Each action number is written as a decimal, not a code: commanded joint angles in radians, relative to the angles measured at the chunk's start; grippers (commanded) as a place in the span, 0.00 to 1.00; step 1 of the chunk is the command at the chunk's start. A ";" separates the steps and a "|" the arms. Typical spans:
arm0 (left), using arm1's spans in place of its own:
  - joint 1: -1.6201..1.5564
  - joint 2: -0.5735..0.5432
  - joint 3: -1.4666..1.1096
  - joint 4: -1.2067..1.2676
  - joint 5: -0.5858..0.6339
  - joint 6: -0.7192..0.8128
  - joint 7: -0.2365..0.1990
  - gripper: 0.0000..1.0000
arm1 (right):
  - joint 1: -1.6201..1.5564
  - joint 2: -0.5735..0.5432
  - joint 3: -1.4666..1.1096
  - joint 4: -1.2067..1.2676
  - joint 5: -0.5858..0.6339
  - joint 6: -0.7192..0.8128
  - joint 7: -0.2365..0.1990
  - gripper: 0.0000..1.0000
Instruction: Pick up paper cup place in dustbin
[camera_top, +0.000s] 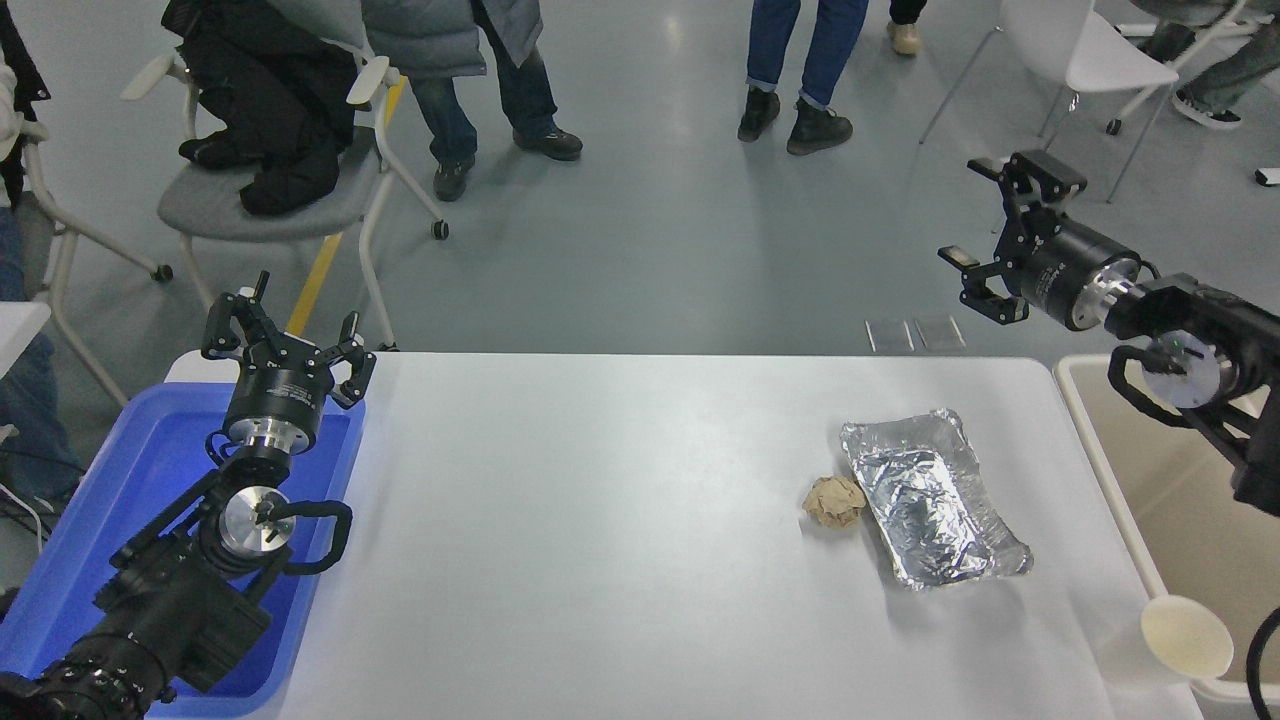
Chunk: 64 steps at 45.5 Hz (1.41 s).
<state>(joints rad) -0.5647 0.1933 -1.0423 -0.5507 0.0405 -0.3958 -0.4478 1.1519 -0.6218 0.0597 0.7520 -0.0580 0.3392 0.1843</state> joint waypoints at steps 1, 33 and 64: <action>0.000 0.000 -0.001 0.000 -0.001 0.000 0.000 0.99 | 0.299 -0.039 -0.432 0.150 -0.045 0.004 0.004 1.00; 0.002 0.000 -0.001 0.000 0.001 0.000 0.000 0.99 | 1.005 0.097 -1.141 0.797 -0.434 0.142 0.006 1.00; 0.002 0.000 -0.002 0.000 0.001 -0.001 0.000 0.99 | 1.275 0.183 -1.193 0.908 -0.413 0.446 0.007 1.00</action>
<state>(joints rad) -0.5630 0.1932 -1.0440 -0.5507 0.0413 -0.3958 -0.4479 2.3673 -0.4574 -1.1101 1.6384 -0.4868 0.7527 0.1916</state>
